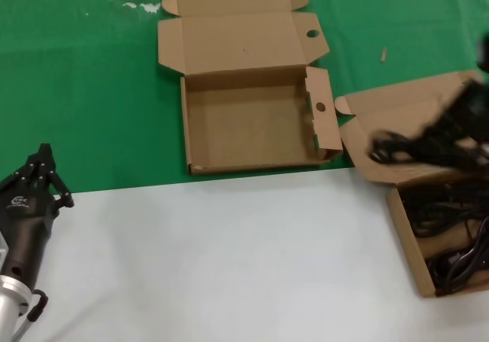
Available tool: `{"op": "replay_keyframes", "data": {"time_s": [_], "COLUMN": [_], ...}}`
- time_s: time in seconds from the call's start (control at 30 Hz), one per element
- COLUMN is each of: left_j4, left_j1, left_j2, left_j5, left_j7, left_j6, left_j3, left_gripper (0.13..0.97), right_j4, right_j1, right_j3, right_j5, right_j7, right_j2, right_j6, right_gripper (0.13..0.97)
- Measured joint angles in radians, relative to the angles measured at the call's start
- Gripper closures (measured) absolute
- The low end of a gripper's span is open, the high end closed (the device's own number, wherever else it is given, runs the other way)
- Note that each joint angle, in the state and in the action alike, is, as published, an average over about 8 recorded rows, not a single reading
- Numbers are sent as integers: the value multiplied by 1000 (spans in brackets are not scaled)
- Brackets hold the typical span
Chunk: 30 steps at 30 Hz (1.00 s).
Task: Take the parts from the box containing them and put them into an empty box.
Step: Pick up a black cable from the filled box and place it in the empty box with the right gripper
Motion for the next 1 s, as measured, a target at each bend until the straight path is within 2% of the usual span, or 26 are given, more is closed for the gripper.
{"op": "replay_keyframes", "data": {"time_s": [0.2,0.4,0.67,1.0], "left_j4": [0,0,0,0], "left_j1": [0,0,0,0], "left_j2": [0,0,0,0], "left_j5": [0,0,0,0], "left_j7": [0,0,0,0], "left_j6": [0,0,0,0], "left_j3": [0,0,0,0], "left_gripper": [957,957,957,957], "right_j4": [-58,-184,-451,-835], "right_j1": [77,127,171,251], "right_j3": [-6,-37,-74,-72], "right_j5": [-28,-75,-122,-123], "right_j7": [-20,-79,-208,-435], "right_j2": [-144,-304,-512,-702], "right_j6": [66,168,328,481], "right_gripper": [947,947,947,947]}}
